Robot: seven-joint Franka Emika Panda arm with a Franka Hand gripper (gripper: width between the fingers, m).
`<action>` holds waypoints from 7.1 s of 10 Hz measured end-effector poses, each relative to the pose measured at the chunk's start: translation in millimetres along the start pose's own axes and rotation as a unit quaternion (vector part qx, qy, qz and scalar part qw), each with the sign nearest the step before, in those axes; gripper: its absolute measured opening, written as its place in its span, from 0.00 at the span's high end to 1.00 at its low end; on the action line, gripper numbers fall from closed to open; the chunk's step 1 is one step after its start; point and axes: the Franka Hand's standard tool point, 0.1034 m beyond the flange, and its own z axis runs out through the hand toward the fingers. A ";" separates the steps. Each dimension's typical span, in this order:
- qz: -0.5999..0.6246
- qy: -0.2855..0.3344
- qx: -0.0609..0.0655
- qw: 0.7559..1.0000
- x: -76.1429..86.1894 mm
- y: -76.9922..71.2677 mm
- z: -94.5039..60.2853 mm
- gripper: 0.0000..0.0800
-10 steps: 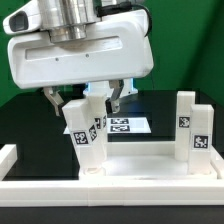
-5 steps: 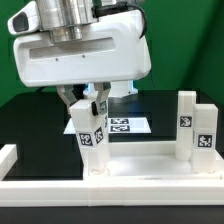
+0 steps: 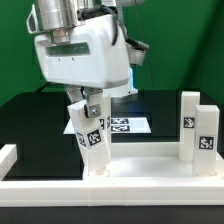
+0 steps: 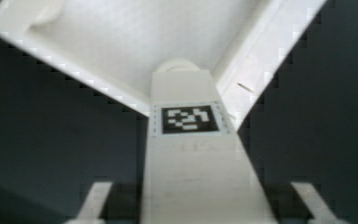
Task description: Assemble desk
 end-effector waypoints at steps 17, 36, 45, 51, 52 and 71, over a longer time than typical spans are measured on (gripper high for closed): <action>-0.126 -0.016 -0.051 0.991 -23.9 8.4 -8.2 0.19; 0.191 -0.008 0.028 0.981 -16.7 1.4 0.0 0.43; -0.388 0.015 -0.002 0.921 -27.5 2.3 15.3 0.19; -0.198 0.017 -0.002 0.980 -21.4 3.8 14.0 0.63; -0.089 0.016 0.001 0.996 -21.3 3.5 13.7 0.63; -0.359 0.010 0.014 0.933 -20.0 3.2 11.7 0.33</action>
Offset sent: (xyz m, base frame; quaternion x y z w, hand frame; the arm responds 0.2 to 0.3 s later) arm 0.0061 0.0222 -0.0120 0.0351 0.0180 0.1879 0.9814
